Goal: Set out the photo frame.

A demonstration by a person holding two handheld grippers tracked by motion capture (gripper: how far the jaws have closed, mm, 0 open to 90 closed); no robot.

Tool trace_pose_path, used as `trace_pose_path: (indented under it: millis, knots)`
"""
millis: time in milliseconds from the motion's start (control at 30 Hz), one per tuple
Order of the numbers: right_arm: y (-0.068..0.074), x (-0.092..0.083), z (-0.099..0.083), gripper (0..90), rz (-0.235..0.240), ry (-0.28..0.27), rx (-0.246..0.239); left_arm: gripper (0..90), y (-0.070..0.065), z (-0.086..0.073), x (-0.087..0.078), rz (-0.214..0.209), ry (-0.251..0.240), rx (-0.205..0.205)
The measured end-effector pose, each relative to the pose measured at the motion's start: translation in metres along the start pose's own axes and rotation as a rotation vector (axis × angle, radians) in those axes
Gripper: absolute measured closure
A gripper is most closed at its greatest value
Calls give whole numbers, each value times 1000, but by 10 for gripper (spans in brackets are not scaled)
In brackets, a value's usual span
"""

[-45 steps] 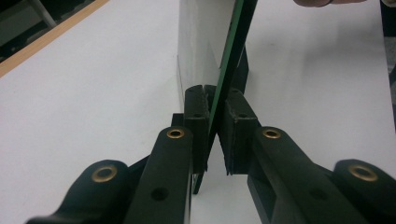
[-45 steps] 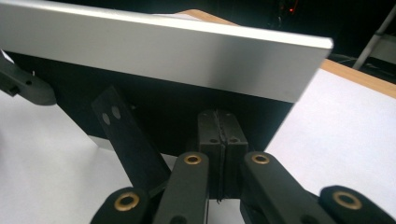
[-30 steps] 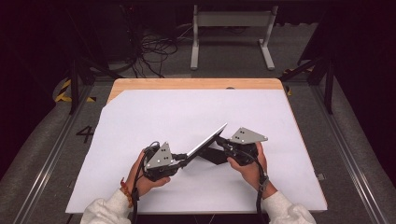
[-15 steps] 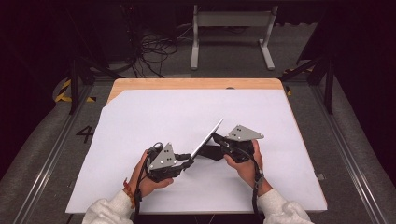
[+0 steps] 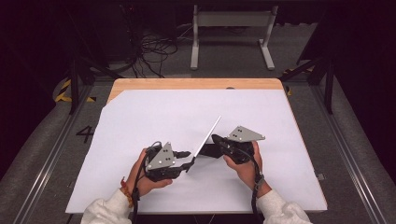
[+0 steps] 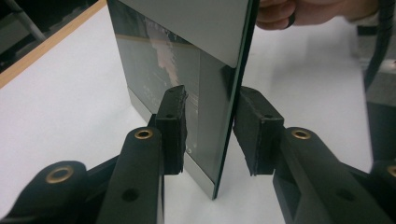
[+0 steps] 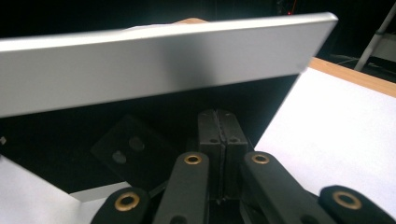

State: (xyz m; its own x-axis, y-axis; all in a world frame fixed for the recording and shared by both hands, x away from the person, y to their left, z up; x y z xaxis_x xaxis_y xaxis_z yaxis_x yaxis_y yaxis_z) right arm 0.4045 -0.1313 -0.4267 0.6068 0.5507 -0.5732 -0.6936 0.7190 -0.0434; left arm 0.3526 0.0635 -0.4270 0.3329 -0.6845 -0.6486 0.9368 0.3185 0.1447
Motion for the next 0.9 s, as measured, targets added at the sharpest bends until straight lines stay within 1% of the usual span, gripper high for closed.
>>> trace_pose_path:
  millis: [33, 67, 233, 300, 333, 367, 467, 567, 700, 900]
  knots:
    - [0, 0, 0, 900, 0, 0, 0, 675, 0, 0, 0, 0, 0, 0]
    - [-1, -1, 0, 900, -3, 1, -4, 699, 1, -3, -4, -3, 3, 4]
    - [-5, -2, -2, 900, -8, 3, 4, 728, 1, -5, -8, -17, 8, 10]
    - [-6, -1, -2, 900, -6, 5, 6, 733, 1, -6, -6, -28, 3, 2]
    - [-6, -1, -2, 900, -10, 4, 4, 735, 1, -6, -4, -30, 10, 2]
    - [-6, -1, -1, 900, -14, 4, 2, 739, 1, -6, -2, -28, 11, 5]
    - [-6, 0, -1, 900, -13, 3, -1, 743, -2, -4, 4, -46, 12, 12]
    - [-4, 2, 1, 900, -11, 3, -9, 757, -3, -4, 5, -54, 11, 12]
    - [-2, 4, 3, 900, -12, 5, -19, 782, -4, -3, 6, -58, 4, 14]
    - [-6, 6, 4, 900, -7, 4, -20, 795, -9, 3, 13, -78, -12, 14]
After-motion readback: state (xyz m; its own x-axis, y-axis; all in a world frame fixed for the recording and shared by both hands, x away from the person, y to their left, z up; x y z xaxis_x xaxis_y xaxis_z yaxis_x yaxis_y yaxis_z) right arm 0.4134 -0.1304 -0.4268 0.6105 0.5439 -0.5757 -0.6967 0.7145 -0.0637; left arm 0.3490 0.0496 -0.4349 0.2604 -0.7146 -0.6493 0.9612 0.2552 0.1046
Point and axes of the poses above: each handheld gripper's, and its own axes: x roughly forward along the jaws, z roughly out of its top, y roughly to its left, the point moved 6 cm from there along x, roughly forward along the jaws, and after that the axes turned 11 degrees about y, right-handed, at the moved point
